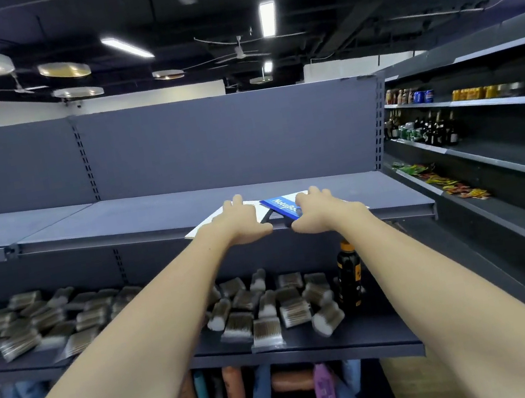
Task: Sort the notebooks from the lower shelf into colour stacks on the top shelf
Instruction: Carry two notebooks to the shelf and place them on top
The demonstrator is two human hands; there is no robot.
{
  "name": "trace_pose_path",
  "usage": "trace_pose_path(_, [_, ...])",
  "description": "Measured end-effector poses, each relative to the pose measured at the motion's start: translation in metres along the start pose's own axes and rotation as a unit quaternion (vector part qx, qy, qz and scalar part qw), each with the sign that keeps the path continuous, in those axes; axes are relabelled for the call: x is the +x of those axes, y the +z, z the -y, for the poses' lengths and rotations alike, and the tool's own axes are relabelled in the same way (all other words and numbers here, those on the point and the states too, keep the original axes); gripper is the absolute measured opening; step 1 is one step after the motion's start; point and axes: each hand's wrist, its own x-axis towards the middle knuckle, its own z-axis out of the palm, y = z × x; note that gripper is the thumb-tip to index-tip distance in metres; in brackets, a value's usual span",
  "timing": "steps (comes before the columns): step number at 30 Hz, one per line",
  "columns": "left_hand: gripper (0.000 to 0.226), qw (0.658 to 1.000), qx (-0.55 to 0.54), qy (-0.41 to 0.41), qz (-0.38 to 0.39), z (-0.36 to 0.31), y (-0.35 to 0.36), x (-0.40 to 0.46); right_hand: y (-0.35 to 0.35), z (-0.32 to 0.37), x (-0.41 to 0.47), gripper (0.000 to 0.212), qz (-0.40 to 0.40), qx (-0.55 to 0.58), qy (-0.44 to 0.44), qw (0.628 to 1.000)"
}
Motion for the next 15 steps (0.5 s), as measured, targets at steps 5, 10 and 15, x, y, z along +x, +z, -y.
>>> trace_pose_path(5, [0.019,0.999,0.015,-0.026,-0.011,-0.017,0.003,-0.014,0.007,0.009,0.0,0.043,-0.016,-0.055,0.016,0.998])
trace_pose_path(10, [0.043,0.996,0.025,-0.069,-0.041,-0.026,0.009,-0.025,0.026,0.011,0.006,0.05,-0.05,-0.076,0.031,0.995])
trace_pose_path(15, [0.044,0.994,0.064,-0.071,-0.045,-0.021,0.021,-0.036,0.047,0.009,-0.003,0.067,-0.091,-0.11,0.022,0.99])
